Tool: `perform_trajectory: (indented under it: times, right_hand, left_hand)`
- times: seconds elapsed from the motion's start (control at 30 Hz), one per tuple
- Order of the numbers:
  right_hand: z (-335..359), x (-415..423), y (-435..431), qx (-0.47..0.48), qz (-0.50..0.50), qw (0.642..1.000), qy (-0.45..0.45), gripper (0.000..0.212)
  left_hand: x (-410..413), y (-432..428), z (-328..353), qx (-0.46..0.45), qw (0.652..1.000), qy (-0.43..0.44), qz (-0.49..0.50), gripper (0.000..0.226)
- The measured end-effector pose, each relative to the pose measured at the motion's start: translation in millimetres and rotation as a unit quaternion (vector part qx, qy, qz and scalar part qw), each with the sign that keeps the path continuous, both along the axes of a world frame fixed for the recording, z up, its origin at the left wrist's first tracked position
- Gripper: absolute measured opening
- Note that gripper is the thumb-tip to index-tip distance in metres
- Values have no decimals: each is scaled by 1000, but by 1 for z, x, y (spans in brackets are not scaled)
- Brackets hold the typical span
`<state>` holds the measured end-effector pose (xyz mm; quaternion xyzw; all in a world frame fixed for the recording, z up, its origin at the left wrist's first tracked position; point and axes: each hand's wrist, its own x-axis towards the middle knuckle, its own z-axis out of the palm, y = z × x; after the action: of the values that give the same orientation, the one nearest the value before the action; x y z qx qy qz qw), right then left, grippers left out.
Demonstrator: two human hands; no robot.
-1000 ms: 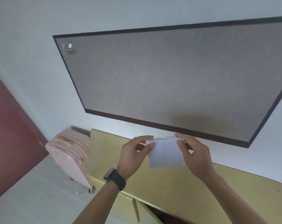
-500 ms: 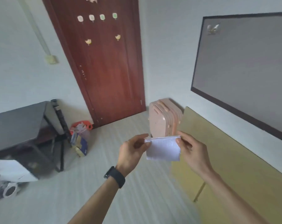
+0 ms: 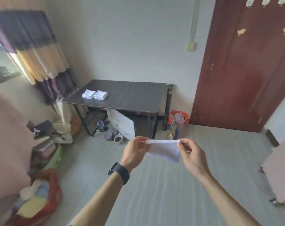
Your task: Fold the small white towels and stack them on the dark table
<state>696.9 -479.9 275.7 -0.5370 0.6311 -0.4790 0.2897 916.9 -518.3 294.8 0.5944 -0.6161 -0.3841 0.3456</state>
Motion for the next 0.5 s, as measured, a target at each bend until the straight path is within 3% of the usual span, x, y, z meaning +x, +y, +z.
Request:
perform_trajectory:
  times: [0.23,0.5]
  right_hand:
    - [-19,155,-124,-24,97,995,15,5]
    - [-41,292,-286,-69,123,989,53,12]
  left_hand:
    - [148,-74,-18,7,995,26,95,11]
    - [241,-203,-29,-41,972,84,214,10]
